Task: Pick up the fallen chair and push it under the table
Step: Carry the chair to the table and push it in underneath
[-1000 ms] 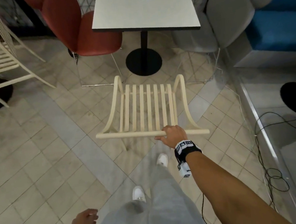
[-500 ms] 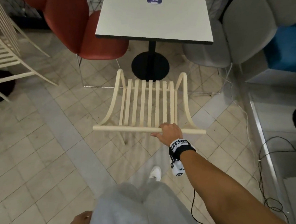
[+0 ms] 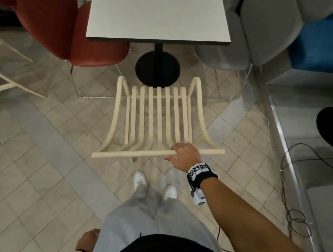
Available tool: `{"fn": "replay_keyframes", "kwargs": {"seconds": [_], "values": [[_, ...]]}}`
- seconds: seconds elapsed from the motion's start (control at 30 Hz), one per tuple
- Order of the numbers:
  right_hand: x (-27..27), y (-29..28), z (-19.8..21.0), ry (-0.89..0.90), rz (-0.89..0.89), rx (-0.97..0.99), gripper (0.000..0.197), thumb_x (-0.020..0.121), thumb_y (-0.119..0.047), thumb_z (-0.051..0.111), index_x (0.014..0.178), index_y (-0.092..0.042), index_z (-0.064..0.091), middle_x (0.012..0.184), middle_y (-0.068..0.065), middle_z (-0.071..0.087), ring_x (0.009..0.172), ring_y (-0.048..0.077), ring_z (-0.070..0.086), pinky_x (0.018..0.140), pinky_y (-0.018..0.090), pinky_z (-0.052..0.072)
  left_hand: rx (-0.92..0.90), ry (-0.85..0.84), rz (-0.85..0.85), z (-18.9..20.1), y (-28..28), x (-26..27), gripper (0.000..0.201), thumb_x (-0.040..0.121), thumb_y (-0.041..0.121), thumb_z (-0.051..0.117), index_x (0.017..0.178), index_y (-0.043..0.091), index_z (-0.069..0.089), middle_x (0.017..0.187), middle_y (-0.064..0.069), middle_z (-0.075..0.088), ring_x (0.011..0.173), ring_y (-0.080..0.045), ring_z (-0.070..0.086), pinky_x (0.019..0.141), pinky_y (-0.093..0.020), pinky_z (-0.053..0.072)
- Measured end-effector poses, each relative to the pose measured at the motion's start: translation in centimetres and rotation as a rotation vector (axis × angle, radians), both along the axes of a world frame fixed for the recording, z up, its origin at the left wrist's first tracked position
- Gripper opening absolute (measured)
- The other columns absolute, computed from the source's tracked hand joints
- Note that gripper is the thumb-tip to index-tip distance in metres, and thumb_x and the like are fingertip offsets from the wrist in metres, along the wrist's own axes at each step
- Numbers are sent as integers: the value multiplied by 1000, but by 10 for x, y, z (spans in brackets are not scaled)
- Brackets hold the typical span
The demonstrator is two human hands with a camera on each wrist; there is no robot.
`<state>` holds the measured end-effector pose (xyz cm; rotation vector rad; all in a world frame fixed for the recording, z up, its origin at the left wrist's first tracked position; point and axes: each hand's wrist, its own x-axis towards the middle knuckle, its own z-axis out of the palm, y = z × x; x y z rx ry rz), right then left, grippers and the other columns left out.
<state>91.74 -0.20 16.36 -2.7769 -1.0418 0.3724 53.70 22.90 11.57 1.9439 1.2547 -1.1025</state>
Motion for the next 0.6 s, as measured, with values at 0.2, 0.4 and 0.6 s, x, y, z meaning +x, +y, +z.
{"fn": "replay_keyframes", "kwargs": {"seconds": [0.2, 0.4, 0.6], "values": [[17, 10, -10, -6, -19, -38, 72, 82, -86, 30, 95, -27, 70, 87, -7, 70, 76, 18, 62, 77, 36, 52, -7, -37, -67, 2, 50, 42, 20, 90, 29, 57, 104, 24, 71, 114, -10, 71, 107, -30, 66, 81, -31, 47], [53, 33, -3, -18, -74, -29, 69, 80, -86, 32, 83, -26, 65, 71, -6, 66, 65, 20, 60, 72, 35, 52, -21, -46, -164, 12, 81, 65, 14, 87, 35, 59, 95, 33, 69, 115, -6, 73, 104, -28, 67, 80, -29, 48], [91, 54, -2, -1, -117, -27, 85, 73, -92, 23, 86, -22, 68, 69, -3, 66, 65, 21, 58, 73, 36, 53, -59, -52, -167, 19, 89, 77, 29, 89, 36, 57, 113, 27, 71, 123, -7, 70, 110, -28, 65, 86, -29, 49]]}}
